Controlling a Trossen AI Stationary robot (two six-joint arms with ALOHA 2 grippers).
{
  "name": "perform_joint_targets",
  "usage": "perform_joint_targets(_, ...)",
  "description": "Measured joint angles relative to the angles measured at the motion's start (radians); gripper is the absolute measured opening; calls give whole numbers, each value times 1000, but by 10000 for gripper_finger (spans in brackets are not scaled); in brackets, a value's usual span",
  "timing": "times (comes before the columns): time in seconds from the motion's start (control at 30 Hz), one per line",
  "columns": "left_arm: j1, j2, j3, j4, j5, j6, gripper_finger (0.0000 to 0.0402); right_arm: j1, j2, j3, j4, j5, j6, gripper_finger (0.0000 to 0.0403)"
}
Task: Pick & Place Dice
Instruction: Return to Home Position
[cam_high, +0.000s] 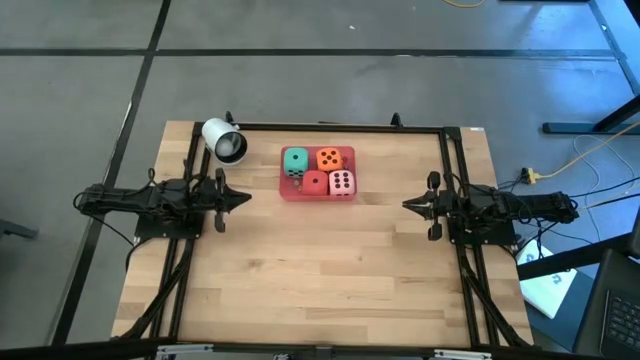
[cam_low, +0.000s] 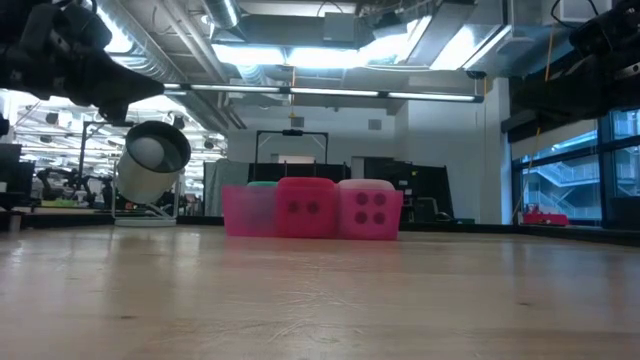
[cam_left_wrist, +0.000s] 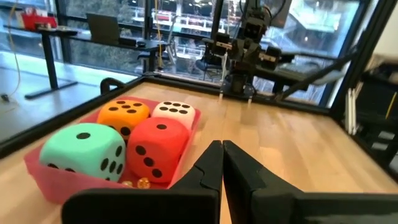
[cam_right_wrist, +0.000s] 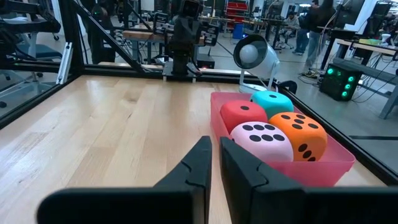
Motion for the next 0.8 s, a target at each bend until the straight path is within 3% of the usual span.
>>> perform_joint_targets(0.8,0,0,-3,56,-1,-37,4,0,0,0,0,0,-1,33)
